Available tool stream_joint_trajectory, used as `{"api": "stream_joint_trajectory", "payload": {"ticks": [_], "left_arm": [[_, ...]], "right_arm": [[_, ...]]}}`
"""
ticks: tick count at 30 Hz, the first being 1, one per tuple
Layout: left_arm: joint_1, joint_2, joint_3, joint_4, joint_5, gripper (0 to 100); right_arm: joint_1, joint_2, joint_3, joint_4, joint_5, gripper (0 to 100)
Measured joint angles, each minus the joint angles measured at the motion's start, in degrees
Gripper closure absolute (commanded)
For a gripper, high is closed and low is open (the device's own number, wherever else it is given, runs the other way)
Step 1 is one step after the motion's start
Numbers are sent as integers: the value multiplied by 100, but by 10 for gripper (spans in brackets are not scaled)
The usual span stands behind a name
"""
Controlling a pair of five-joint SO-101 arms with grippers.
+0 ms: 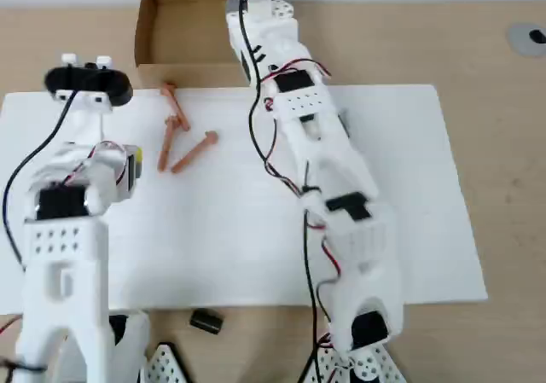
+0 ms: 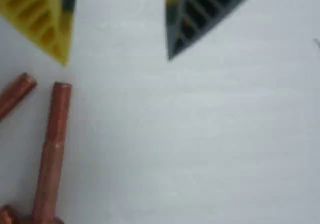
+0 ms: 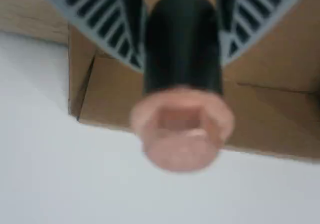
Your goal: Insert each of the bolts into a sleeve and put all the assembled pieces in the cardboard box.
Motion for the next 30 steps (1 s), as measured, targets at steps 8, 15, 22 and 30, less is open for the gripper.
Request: {"api": "stream_joint_trajectory", "payload": {"ticks": [8,15,22,30], "left_arm": [[0,967,35,-580,519,864],[26,967,308,-976,695,861],[114,967,545,-1002,695,861],[114,967,563,-1002,695,861]], "right_arm": [[18,2057,-1925,0,0,985],[26,2813,-3024,519,0,937],[26,3156,-3499,967,0,774],[53,3156,-3657,1169,0,773]]}}
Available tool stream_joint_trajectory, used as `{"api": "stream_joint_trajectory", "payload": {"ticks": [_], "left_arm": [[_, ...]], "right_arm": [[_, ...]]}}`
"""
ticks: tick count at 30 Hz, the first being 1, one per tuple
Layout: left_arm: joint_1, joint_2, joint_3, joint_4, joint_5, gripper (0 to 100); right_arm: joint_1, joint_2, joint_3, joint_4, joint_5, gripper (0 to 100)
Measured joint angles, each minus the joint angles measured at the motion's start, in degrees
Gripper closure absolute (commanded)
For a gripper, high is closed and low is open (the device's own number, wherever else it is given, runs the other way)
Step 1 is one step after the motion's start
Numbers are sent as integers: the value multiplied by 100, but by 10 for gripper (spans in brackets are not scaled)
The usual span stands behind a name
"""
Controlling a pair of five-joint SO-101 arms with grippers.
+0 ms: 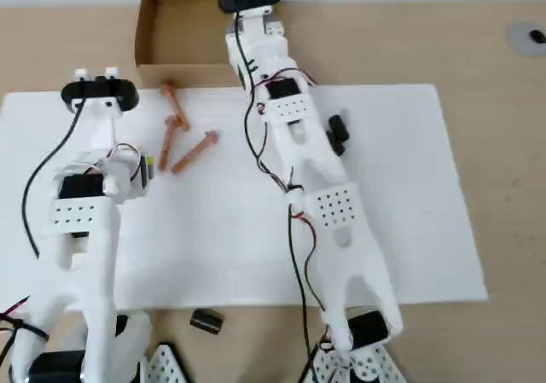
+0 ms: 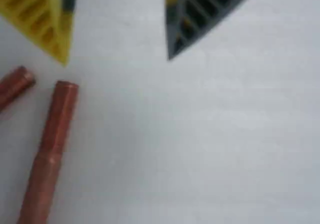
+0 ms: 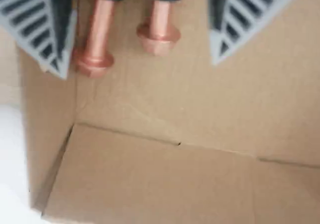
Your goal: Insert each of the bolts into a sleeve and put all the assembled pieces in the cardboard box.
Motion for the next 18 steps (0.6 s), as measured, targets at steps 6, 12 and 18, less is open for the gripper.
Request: {"api": "stream_joint_trajectory", "payload": {"ticks": [6,12,18], "left_arm": [[0,0,-369,176,299,860],[413,826,-1767,1169,229,860],[1055,2602,-3226,2092,-1037,862]], "right_arm": [[26,0,-598,1029,0,774],[35,-334,-2057,3640,0,774],[422,-958,-3059,5881,0,774]]}}
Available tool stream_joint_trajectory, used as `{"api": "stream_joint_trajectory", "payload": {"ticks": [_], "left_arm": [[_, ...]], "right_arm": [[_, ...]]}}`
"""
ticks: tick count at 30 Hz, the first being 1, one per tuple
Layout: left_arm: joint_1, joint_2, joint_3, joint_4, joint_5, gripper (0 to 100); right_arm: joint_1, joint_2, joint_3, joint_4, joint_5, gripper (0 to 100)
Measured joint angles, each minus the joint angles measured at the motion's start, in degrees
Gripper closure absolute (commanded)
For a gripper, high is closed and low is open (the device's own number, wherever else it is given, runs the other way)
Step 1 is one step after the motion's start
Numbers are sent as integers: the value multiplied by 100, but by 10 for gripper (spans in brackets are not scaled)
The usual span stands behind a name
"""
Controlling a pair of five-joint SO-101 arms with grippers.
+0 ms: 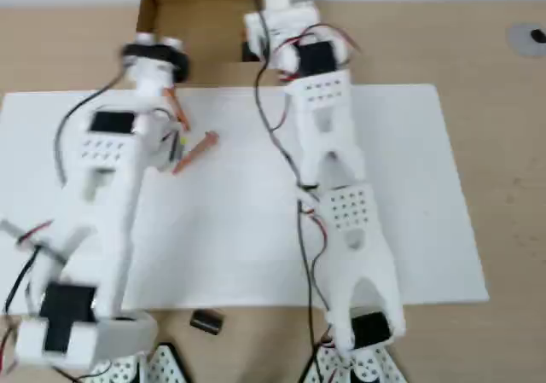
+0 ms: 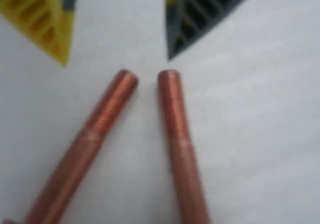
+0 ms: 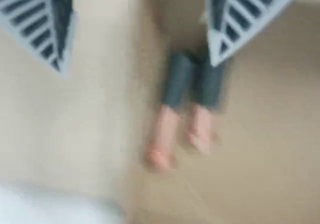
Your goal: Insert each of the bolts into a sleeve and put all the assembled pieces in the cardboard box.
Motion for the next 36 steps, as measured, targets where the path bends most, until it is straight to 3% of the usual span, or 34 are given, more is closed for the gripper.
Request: {"api": "stream_joint_trajectory", "payload": {"ticks": [5,10,20,36], "left_arm": [[105,1046,-897,202,-1169,861],[105,1521,-1503,211,-1679,861],[255,2338,-2215,202,-1767,861],[440,3587,-3508,229,-1486,864]], "right_arm": [[932,-905,-35,1451,0,772],[1899,-1776,-44,2549,35,772],[3218,-2620,-114,2664,1371,774],[3710,-2620,1574,2664,1459,774]]}}
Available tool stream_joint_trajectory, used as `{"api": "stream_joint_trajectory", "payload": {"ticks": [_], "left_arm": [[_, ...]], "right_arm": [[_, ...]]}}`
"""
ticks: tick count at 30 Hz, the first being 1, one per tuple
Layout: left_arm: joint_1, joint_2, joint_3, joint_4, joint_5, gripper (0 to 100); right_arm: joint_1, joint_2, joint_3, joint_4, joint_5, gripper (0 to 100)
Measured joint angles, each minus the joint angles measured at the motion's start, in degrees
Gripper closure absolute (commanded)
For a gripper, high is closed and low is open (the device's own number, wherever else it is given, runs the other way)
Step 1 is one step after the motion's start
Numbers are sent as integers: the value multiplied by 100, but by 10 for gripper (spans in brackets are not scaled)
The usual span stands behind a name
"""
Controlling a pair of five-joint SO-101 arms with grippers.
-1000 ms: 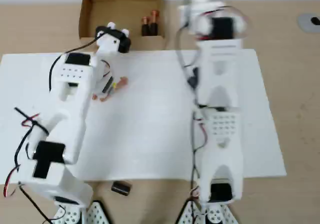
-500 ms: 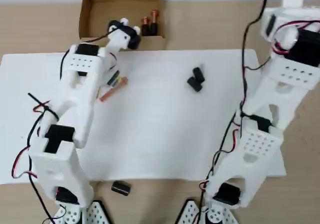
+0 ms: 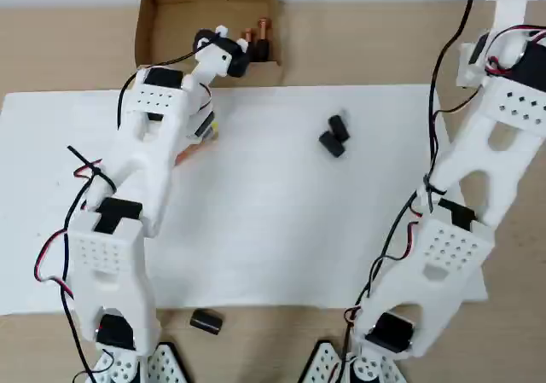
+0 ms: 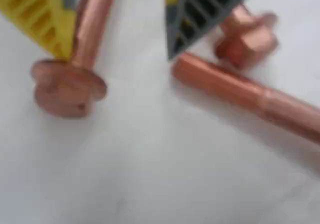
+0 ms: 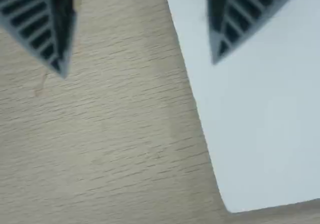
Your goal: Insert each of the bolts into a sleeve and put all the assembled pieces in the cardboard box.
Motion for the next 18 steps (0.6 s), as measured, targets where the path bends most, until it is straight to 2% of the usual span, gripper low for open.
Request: {"api": "stream_joint_trajectory", "payload": {"ticks": [8,18], "left_arm": [[-26,519,-404,-44,53,864],[62,589,-501,448,53,863]], "right_arm": [[44,0,9,0,0,774],[44,0,-185,0,0,774]]}}
